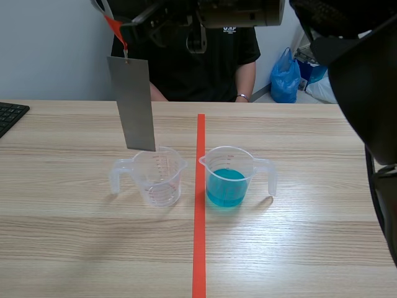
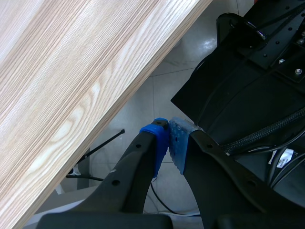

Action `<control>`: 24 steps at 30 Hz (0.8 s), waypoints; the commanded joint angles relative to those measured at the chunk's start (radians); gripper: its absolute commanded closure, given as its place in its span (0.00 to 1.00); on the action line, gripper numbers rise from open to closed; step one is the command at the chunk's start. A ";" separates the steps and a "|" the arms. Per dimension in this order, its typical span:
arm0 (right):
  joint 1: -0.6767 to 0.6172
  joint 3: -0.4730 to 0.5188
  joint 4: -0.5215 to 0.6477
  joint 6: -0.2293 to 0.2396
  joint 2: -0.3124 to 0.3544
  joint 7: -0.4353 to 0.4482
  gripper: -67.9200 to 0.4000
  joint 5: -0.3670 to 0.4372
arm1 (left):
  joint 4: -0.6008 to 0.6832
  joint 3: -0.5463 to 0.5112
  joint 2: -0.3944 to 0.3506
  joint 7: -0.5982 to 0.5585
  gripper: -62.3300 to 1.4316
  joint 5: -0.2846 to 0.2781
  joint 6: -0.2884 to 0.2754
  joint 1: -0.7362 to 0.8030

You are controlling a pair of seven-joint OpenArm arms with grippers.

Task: Do the redox reaction experiment.
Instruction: 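Put the plate into the left beaker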

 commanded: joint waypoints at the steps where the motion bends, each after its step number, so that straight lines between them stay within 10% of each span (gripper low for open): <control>1: 0.031 0.003 -0.016 0.000 -0.009 0.019 0.97 0.004 | 0.010 -0.002 -0.008 -0.010 0.91 -0.006 0.000 0.008; 24: 0.064 0.001 -0.241 0.002 -0.082 0.090 0.97 -0.084 | 0.010 -0.002 -0.008 -0.010 0.91 -0.007 -0.002 0.008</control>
